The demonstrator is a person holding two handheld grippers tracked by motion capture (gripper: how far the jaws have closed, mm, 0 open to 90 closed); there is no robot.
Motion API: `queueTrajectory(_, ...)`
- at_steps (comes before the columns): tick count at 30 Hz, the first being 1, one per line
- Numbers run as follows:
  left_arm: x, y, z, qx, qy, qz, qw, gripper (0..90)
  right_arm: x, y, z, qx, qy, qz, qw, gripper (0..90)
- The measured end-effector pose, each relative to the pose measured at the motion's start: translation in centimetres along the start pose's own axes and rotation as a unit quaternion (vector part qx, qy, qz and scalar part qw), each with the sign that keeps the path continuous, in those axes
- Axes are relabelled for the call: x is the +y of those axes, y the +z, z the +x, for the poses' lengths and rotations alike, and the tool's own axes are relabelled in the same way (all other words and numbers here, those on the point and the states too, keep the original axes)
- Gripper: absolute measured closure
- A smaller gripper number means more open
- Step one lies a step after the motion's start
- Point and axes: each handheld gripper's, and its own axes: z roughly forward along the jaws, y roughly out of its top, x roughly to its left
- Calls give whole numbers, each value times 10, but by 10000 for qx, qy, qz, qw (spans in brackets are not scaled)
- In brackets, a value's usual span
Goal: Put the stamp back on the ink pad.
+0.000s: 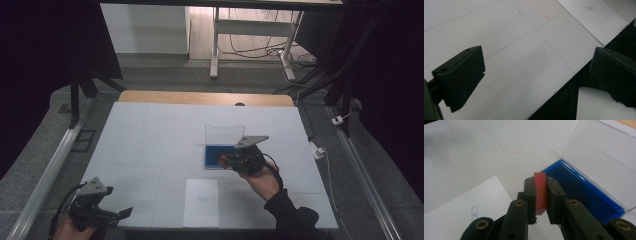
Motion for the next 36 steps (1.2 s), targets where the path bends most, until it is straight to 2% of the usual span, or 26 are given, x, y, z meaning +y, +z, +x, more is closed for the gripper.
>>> queueTrajectory(11, 0, 0, 0, 3, -2, 3, 10000, 5, 2, 4, -12, -224, 42, 1, 9997, 796)
queueTrajectory(31, 0, 0, 0, 8, -12, -2, 10000, 6, 7, 29, -32, -576, 14, 320, 9978, 796)
queueTrajectory(36, 0, 0, 0, 8, -15, -2, 10000, 6, 7, 37, -34, -604, 6, 370, 9975, 796)
